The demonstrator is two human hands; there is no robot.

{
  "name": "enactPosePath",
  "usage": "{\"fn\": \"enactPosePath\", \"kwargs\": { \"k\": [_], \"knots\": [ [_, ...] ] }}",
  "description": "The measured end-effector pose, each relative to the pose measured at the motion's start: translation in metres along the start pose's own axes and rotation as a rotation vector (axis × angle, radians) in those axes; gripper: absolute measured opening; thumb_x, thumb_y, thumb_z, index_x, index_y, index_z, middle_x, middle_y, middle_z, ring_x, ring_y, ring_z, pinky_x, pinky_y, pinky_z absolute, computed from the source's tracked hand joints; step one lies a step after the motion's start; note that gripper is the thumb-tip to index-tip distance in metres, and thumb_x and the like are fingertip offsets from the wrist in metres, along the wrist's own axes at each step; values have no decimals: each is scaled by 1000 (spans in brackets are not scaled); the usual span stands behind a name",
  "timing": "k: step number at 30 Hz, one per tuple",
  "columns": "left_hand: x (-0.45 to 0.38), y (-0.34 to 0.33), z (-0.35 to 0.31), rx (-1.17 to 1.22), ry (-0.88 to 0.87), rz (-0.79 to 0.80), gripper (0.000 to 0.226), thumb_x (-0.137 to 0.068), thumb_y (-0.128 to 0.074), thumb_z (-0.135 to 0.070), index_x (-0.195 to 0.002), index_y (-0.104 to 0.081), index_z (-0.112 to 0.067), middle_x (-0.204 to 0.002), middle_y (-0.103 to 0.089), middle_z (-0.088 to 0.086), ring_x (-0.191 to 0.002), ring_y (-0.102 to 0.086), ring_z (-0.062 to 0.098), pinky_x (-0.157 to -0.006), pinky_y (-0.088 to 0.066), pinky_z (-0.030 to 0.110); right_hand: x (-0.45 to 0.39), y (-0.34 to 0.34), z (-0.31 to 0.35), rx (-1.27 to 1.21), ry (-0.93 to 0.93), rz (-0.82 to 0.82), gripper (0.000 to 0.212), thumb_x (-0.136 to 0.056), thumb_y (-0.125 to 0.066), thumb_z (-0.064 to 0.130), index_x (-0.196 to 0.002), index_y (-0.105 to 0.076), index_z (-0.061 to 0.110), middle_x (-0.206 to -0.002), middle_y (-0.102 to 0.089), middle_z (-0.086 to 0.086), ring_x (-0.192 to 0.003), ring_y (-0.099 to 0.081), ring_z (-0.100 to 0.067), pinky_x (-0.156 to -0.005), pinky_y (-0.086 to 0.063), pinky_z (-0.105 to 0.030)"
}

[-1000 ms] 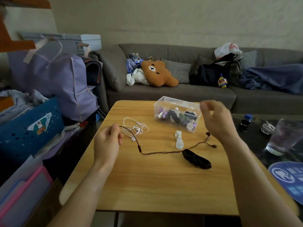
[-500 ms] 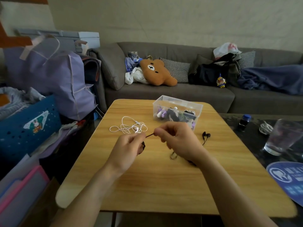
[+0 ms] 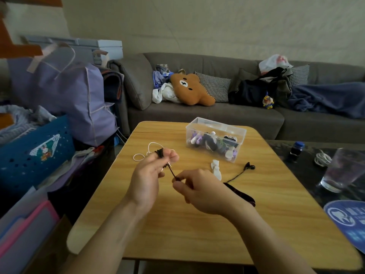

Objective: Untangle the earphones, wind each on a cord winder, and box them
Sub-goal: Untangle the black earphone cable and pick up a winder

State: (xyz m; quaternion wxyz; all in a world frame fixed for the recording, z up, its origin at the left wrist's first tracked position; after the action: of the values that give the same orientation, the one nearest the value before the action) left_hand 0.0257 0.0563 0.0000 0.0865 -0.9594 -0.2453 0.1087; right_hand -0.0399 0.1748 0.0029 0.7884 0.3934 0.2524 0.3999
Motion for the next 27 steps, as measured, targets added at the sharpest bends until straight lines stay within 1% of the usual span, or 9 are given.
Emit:
{"fn": "enactPosePath", "kwargs": {
  "k": [4, 8, 11, 14, 16, 18, 21, 23, 27],
  "knots": [
    [7, -16, 14, -388, -114, 76, 17, -90, -60, -34, -99, -60, -19, -89, -65, -11, -95, -58, 13, -92, -44, 32, 4, 13, 6, 19, 63, -64, 30, -94, -60, 26, -65, -55, 29, -58, -59, 2, -53, -50, -10, -51, -39, -24],
    [9, -21, 25, -705, -63, 168, 48, -88, -37, -65, -76, -54, -22, -62, -55, -12, -72, -50, 12, -84, -39, 37, 9, 31, -6, -29, 28, -157, 28, -83, -74, 24, -57, -63, 23, -48, -53, 10, -48, -46, -5, -48, -36, -18],
    [13, -28, 21, -574, 16, 304, 62, -83, -37, -74, -69, -56, -17, -58, -45, -6, -58, -40, 12, -66, -34, 31, 12, 41, -16, -149, 12, -185, 27, -74, -86, 34, -67, -68, 15, -59, -65, 0, -51, -50, -2, -52, -43, -21],
    [17, -31, 13, -408, 55, 393, 61, -101, -39, -59, -96, -76, -11, -57, -27, -4, -55, -24, 11, -52, -22, 23, 14, 45, -22, -296, 43, -180, 37, -71, -86, 45, -73, -70, 11, -60, -63, -8, -53, -47, -10, -53, -41, -28],
    [17, -29, 6, -363, 52, 379, 51, -98, -39, -50, -77, -72, -18, -55, -23, -4, -52, -20, 10, -51, -20, 23, 15, 46, -23, -345, 62, -188, 35, -73, -80, 48, -76, -72, 14, -55, -55, 0, -52, -43, -8, -52, -38, -24],
    [16, -24, 5, -361, 73, 359, 50, -95, -40, -49, -61, -45, -13, -53, -27, -4, -50, -22, 11, -51, -22, 22, 15, 47, -24, -375, 78, -205, 33, -77, -75, 49, -80, -74, 16, -55, -52, 3, -52, -43, -7, -54, -38, -25],
    [14, -19, 9, -323, 101, 359, 46, -95, -40, -46, -70, -42, -8, -55, -37, -3, -52, -29, 12, -52, -26, 18, 13, 46, -24, -403, 78, -237, 34, -79, -72, 50, -82, -76, 16, -56, -53, -5, -53, -43, -9, -54, -38, -26],
    [14, -19, 10, -224, 141, 361, 42, -95, -41, -44, -73, -44, -8, -58, -39, -2, -53, -30, 12, -52, -26, 18, 12, 47, -27, -407, 56, -288, 32, -78, -72, 50, -79, -75, 18, -54, -48, 3, -52, -40, -5, -52, -34, -21],
    [12, -16, 8, 237, 256, 267, 29, -94, -45, -30, -77, -45, -6, -62, -39, 3, -53, -31, 12, -56, -24, 24, 12, 49, -33, -417, 14, -319, 29, -79, -71, 49, -77, -74, 20, -56, -50, 5, -53, -42, -9, -54, -36, -29]
  ]
}}
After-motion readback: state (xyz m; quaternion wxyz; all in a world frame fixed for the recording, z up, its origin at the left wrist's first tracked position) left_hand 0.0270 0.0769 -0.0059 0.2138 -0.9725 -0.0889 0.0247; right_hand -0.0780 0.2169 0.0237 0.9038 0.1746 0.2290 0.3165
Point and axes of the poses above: each hand's wrist, its own x-axis away from the middle knuckle, its own y-axis out of the back of the hand, z = x × y, the point moved 5 cm from there along -x, towards the middle knuckle
